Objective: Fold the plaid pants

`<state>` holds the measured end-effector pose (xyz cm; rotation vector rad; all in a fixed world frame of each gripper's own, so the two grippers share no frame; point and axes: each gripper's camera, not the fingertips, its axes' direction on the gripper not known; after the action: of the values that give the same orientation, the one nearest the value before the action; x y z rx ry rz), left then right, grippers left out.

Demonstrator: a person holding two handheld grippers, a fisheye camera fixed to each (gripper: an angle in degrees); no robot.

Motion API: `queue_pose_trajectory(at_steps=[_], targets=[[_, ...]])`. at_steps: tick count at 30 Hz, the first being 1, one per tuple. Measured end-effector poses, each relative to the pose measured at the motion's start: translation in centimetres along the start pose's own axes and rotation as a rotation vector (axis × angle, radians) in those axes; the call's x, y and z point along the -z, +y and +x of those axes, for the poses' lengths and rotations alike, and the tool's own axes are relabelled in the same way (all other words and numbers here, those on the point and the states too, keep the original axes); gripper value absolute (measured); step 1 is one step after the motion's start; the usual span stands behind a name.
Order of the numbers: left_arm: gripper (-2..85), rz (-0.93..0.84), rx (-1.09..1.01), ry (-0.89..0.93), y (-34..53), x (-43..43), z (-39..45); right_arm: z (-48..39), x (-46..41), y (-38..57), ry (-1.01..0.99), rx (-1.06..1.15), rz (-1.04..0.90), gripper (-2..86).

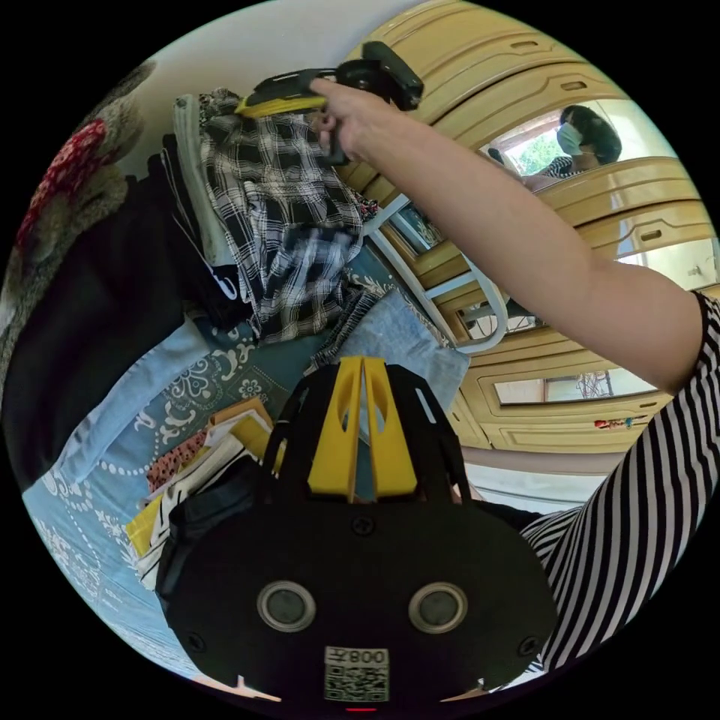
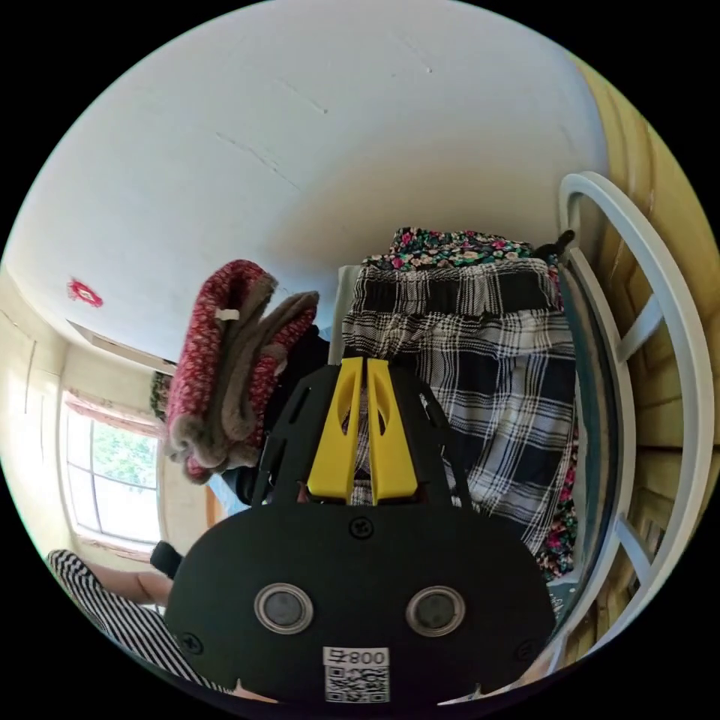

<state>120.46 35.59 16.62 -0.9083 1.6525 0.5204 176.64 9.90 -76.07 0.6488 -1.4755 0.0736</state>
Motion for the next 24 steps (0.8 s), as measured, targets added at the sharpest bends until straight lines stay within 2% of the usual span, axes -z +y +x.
queue_pose_trajectory(at_steps=[8, 18, 22, 24], targets=[[1.1, 0.067, -0.013, -0.019, 0.6, 1.9, 3.8, 1.7, 2.8, 6.1, -0.21, -0.001, 0.122, 0.4], [3.9, 0.301, 0.007, -0.062, -0.3, 5.3, 10.9, 0.4, 1.3, 14.0, -0.372, 0.103, 0.161, 0.4], [6.0, 0.4, 0.043, -0.105, -1.7, 6.4, 14.0, -0.3, -0.2, 16.6, -0.3, 0.13, 0.15, 0.5], [6.6, 0.394, 0.012, -0.167, -3.2, 5.8, 15.6, 0.2, -1.5, 17.8, -0.296, 0.108, 0.151, 0.5]])
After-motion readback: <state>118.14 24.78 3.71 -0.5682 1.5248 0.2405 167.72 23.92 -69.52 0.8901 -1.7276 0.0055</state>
